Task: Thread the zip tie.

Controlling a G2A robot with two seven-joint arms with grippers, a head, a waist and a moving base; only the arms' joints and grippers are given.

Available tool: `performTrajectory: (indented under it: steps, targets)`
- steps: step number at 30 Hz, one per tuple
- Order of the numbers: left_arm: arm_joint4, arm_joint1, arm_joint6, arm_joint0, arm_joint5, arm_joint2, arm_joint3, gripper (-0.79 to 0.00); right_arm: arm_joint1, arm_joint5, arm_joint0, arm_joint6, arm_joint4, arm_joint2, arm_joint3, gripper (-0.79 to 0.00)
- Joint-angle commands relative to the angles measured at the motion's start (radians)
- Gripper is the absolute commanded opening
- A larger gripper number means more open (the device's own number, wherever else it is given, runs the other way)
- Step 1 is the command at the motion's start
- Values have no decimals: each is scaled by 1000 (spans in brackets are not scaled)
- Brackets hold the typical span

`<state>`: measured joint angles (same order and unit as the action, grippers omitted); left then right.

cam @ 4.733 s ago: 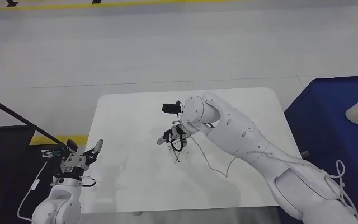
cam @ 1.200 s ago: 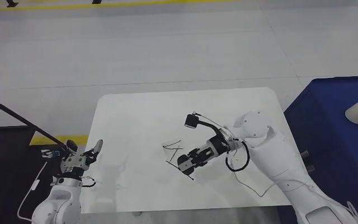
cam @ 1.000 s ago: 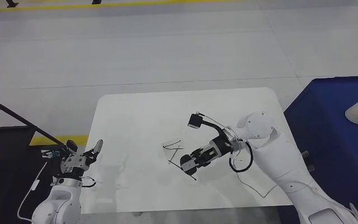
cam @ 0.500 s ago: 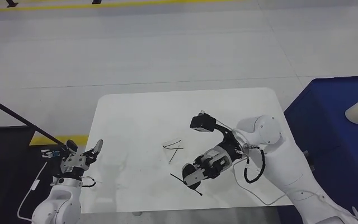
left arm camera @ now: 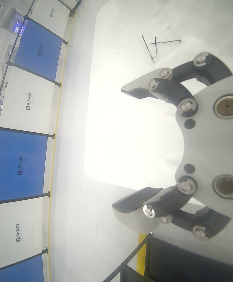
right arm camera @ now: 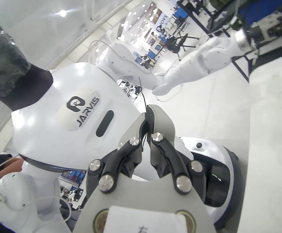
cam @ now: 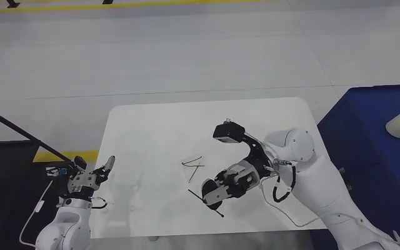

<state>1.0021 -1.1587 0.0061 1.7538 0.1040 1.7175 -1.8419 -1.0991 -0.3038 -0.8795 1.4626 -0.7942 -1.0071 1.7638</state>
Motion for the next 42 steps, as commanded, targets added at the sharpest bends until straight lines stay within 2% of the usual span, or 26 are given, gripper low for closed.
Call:
performTrajectory:
  steps: [1, 8, 11, 15, 26, 29, 33, 42]
  targets:
    - [0, 0, 0, 0, 0, 0, 0, 0, -12, -33, 19, -66, -56, 11, 24, -785]
    - [0, 0, 0, 0, 0, 0, 0, 0, -60, -90, 97, -332, -63, 98, 93, -785]
    - [0, 0, 0, 0, 0, 0, 0, 0, -79, -116, 128, -498, 36, 121, 78, -785]
    - [0, 0, 0, 0, 0, 0, 0, 0, -102, -125, 163, -572, 44, 161, 88, -785]
    - [0, 0, 0, 0, 0, 0, 0, 0, -110, -106, 167, -594, 29, 165, 99, -785]
    - [0, 0, 0, 0, 0, 0, 0, 0, -118, -93, 110, -608, -133, 184, 183, -785]
    - [0, 0, 0, 0, 0, 0, 0, 0, -123, -47, 79, -649, -220, 164, 252, -785]
    - [0, 0, 0, 0, 0, 0, 0, 0, -121, 47, 11, -702, -212, 86, 309, -785]
